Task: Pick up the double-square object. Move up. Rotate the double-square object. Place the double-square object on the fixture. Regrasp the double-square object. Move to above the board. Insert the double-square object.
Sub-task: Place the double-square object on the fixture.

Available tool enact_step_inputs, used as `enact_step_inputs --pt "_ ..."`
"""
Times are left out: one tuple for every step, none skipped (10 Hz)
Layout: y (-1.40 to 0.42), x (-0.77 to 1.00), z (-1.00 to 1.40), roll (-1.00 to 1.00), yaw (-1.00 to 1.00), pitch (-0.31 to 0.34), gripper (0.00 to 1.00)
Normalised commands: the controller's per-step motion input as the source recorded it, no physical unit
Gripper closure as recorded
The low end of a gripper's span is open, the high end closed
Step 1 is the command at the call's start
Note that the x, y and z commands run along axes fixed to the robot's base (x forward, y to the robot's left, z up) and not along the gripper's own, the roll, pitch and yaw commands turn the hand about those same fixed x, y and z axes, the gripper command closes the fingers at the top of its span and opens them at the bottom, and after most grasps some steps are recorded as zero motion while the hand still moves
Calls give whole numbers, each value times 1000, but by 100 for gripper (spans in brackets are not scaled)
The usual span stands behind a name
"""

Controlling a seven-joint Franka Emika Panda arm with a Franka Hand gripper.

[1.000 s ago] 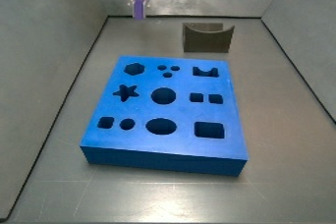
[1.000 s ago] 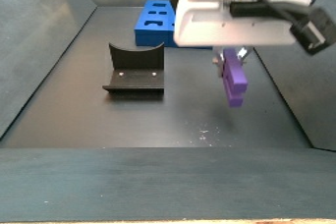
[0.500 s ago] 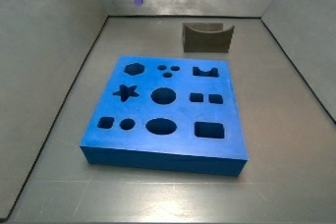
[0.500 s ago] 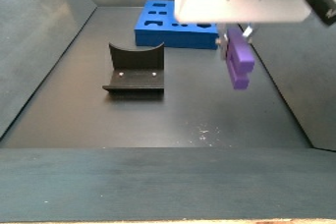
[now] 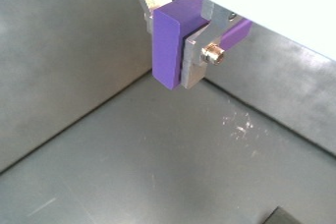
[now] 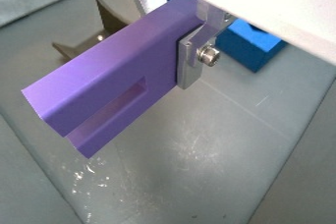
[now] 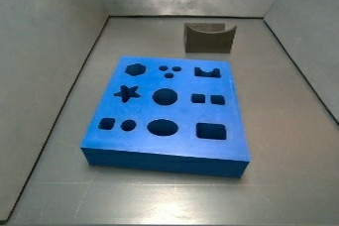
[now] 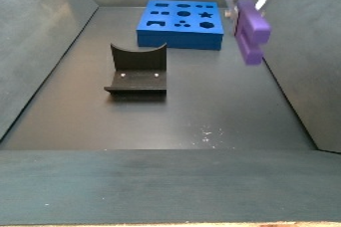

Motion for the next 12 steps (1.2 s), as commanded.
enact_step_inputs --pt "24 2 336 34 -20 80 100" --pt "21 6 186 33 -18 81 100" --pt "-507 1000 654 118 323 -254 100" --pt "-504 1000 601 115 311 -228 100" --pt "-459 1000 563 92 239 -138 100" --pt "-374 1000 513 64 161 -49 100" --pt "-270 883 350 38 90 32 100" --pt "-180 754 214 25 65 64 100" --pt "-102 646 125 16 48 89 100" --pt "-68 555 78 10 41 113 100" --pt "-41 443 53 5 41 133 100" --pt "-29 362 40 1 41 146 100"
